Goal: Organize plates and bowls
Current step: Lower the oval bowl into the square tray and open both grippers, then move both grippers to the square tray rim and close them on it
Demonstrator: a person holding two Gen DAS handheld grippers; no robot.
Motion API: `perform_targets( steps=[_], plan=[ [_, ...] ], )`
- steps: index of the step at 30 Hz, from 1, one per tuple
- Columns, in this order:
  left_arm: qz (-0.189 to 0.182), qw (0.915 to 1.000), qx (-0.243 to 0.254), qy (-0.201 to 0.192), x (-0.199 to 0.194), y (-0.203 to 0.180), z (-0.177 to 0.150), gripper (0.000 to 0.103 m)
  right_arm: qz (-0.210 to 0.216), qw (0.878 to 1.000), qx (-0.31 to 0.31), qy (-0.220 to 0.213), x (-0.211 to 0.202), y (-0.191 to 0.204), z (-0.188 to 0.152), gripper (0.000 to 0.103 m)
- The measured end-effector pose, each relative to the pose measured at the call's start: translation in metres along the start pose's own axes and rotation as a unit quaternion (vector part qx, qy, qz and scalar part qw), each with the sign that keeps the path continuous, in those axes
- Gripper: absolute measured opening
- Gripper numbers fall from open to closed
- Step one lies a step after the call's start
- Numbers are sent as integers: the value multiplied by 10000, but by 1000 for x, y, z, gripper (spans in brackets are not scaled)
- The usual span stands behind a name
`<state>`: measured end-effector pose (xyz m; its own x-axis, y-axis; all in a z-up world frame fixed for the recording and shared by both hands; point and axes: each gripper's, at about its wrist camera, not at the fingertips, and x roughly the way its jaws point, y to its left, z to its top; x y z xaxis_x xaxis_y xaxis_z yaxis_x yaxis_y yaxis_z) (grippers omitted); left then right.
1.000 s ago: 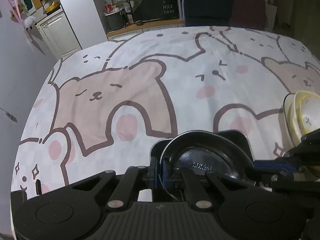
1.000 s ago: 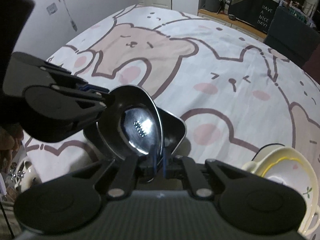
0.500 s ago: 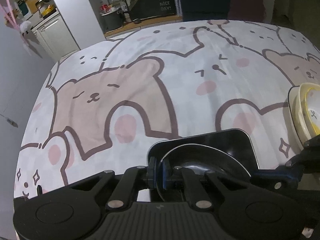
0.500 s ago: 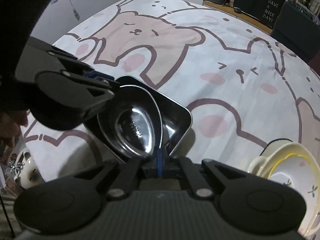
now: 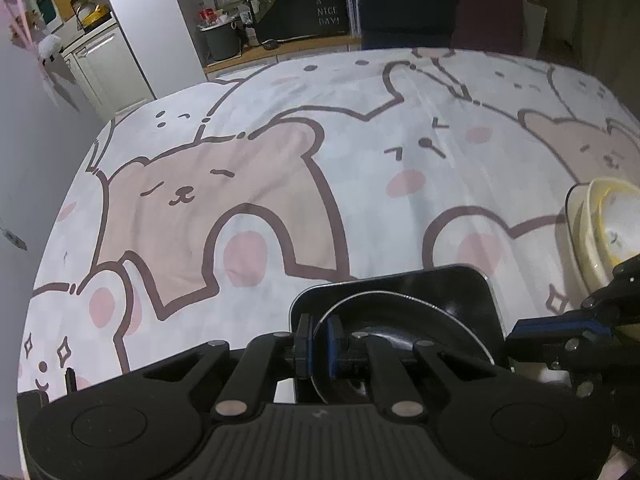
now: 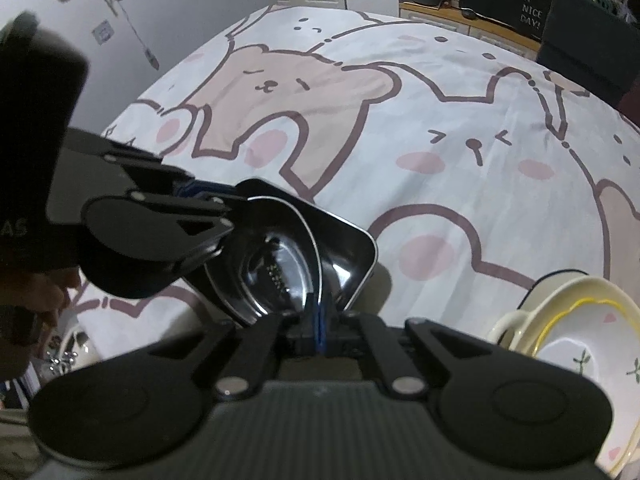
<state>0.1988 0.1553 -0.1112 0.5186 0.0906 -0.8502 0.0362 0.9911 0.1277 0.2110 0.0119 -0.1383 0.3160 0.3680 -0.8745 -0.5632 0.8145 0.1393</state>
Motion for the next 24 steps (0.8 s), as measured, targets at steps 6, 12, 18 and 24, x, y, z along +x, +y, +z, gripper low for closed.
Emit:
perform_targets(
  steps=[6,12,18,24],
  plan=[
    [-150,9997,-152,-108,-10,4,-1,15,68,9998,186,-76,-7,-7,-2,16],
    [-335,9986,-330,-226,-19,10,-3,40,74,9992,345,-197,-16,-16,-3,51],
    [-432,9966,-603,-361,-22,25,-9,80,44,9980,530,-353,-22,-27,-4,75],
    [-443,9944,-843,-462,-23,42,-17,103,-34,9958,806,-437,-20,-38,-4,101]
  ],
)
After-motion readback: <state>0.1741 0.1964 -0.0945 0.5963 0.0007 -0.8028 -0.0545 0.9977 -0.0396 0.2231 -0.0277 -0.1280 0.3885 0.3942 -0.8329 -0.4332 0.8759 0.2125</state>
